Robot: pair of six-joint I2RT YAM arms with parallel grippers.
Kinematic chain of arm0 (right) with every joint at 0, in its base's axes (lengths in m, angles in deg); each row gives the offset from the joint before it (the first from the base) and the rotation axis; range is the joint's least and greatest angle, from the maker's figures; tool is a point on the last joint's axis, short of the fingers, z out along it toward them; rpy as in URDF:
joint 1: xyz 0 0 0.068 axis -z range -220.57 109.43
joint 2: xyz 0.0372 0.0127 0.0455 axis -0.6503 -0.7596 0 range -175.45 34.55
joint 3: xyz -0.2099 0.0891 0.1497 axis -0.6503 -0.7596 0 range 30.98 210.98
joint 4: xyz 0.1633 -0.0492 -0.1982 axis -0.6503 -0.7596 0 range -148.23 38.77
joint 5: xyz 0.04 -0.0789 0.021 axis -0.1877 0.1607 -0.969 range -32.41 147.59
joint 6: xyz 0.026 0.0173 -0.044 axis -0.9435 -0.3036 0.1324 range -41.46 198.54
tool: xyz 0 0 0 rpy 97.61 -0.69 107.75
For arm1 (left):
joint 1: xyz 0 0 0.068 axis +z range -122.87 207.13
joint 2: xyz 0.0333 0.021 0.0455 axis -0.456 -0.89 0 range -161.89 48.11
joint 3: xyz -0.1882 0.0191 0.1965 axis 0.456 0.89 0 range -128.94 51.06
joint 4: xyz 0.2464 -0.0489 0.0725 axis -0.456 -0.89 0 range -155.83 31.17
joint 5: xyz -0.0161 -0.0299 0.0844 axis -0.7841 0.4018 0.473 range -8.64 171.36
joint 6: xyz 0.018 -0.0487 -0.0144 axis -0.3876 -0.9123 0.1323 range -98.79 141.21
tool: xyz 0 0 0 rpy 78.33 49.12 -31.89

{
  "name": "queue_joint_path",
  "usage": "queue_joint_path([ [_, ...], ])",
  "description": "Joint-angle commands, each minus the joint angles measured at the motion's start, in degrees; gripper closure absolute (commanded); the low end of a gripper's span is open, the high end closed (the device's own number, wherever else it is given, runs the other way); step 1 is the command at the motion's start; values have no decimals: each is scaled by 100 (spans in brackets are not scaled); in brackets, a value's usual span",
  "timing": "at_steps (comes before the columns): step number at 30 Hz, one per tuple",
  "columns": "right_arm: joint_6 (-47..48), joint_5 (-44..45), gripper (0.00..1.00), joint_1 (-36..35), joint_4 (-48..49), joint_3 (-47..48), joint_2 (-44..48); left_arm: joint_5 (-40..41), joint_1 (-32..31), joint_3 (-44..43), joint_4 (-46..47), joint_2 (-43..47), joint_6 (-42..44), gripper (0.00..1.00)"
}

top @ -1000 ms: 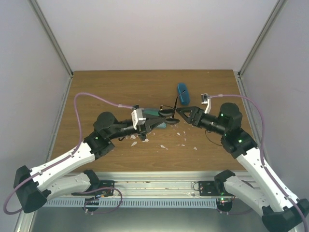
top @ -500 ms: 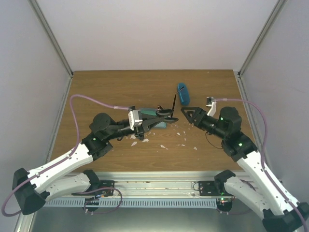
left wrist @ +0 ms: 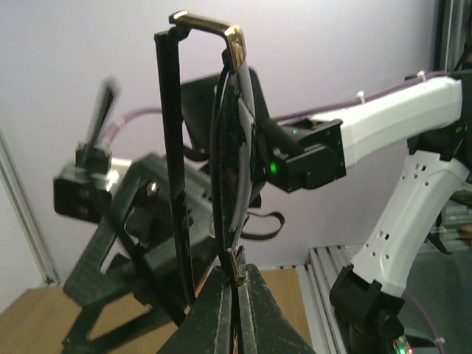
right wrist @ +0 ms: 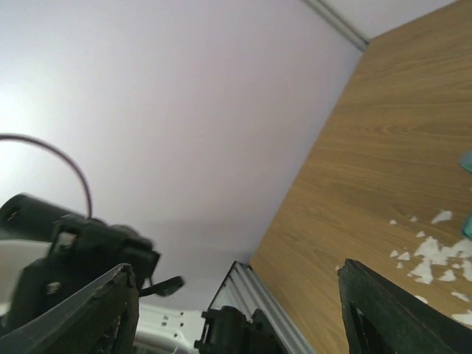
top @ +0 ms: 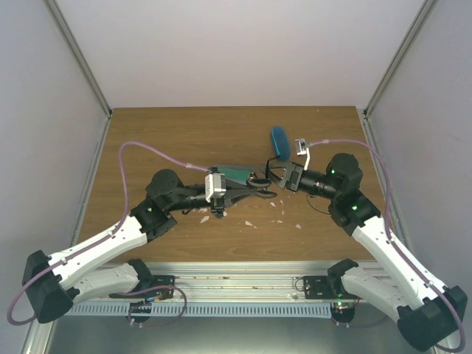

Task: Organize the sunglasses
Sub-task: Fold the sunglasses, then place the sunglasses in the sunglasses case.

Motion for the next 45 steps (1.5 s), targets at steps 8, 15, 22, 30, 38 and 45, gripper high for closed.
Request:
queue_joint_path([
  [8, 684, -1023, 27, -106, 182, -3, 270, 123, -24, -813, -915, -551, 563, 100],
  [15, 1253, -194, 26, -101, -741, 245, 440, 904, -25, -1119, -1718, -677, 1416, 100],
  [22, 1419, 3078, 19, -21, -2166, 610, 430, 2471, -122, -864, -1751, -628, 3244, 100],
  [30, 1496, 3993, 17, 230, -2672, 396, 237, 4244, -195, -974, -2293, -1215, 4656, 100],
  [38, 1357, 3834, 15, 890, -2816, -357, 584, 5174, -243, -806, -2774, -1672, 5108, 100],
  [45, 1357, 3663, 13, 1145, -2890, -792, 971, 5695, -301, -707, -2979, -2326, 5381, 100],
])
